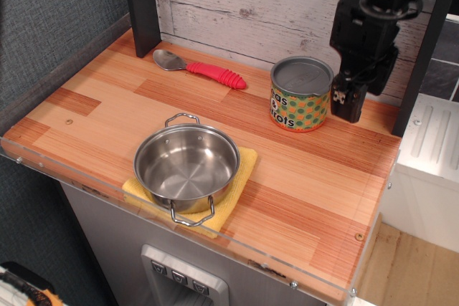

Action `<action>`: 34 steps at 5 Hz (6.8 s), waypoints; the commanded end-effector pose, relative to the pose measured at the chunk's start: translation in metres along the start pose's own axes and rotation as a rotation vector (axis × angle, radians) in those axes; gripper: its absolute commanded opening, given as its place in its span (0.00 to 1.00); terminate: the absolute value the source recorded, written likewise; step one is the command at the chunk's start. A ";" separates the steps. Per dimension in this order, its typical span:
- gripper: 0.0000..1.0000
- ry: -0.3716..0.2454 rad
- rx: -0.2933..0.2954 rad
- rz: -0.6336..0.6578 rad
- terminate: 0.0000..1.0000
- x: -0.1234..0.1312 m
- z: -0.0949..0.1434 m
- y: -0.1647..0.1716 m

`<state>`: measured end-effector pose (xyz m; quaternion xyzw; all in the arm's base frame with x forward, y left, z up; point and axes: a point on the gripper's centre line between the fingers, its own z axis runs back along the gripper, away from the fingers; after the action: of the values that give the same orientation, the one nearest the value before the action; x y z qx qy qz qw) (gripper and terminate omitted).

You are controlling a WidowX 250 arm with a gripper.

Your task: Move the canned good to the other side of the silver pan.

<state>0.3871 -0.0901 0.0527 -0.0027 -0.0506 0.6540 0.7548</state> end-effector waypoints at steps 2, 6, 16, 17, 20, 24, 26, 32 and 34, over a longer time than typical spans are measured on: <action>1.00 -0.016 -0.046 0.158 0.00 0.029 0.016 -0.006; 1.00 -0.038 -0.032 0.253 0.00 0.048 0.015 0.007; 1.00 -0.137 0.009 0.307 0.00 0.124 0.021 0.047; 1.00 -0.144 0.016 0.328 0.00 0.132 0.020 0.055; 1.00 -0.197 0.062 0.398 0.00 0.162 0.014 0.087; 1.00 -0.198 0.075 0.467 0.00 0.197 0.012 0.119; 1.00 -0.207 0.103 0.521 0.00 0.212 0.009 0.142; 1.00 -0.218 -0.006 0.318 0.00 0.189 0.032 0.098; 1.00 -0.117 -0.049 -0.041 0.00 0.157 0.048 0.073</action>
<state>0.3288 0.0710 0.0807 0.0326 -0.0778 0.6326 0.7699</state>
